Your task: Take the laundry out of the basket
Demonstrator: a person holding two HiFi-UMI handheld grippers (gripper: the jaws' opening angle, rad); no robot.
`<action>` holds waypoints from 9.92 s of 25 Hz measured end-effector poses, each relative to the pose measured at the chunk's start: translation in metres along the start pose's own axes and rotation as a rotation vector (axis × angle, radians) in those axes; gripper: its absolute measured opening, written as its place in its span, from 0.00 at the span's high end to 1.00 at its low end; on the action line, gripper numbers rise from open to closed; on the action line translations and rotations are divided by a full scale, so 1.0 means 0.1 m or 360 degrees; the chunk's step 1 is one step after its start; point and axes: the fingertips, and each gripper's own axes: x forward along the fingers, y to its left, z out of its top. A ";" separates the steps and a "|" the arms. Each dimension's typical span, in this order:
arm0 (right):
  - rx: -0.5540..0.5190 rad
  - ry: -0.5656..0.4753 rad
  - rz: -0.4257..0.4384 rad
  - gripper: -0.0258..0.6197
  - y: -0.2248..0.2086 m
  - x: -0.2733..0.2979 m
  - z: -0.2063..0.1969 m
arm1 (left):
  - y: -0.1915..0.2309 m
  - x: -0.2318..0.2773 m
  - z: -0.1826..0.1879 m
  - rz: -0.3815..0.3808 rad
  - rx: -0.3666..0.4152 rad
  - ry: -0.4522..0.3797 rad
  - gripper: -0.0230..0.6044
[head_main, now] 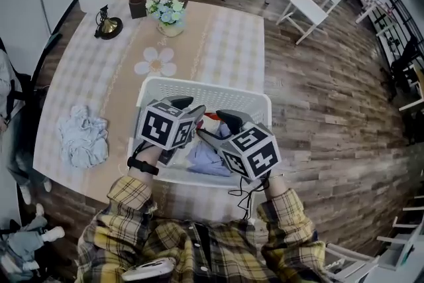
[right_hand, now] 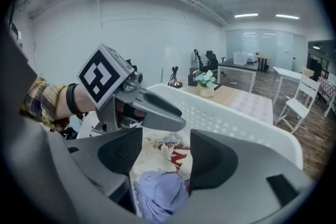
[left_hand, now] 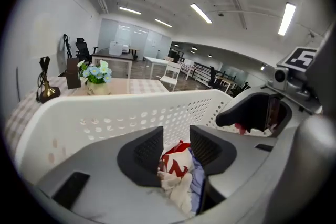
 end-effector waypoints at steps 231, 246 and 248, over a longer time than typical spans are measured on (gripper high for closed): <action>0.0202 -0.1086 0.0005 0.95 2.53 -0.27 1.99 | 0.25 -3.82 0.38 -0.0374 0.0260 -0.0998 0.95; 0.0204 -0.1050 -0.0001 0.95 2.44 -0.19 1.97 | 0.28 -3.73 0.42 -0.0378 0.0270 -0.0980 0.95; 0.0204 -0.1049 -0.0003 0.94 2.42 -0.18 1.97 | 0.28 -3.71 0.42 -0.0381 0.0274 -0.0979 0.95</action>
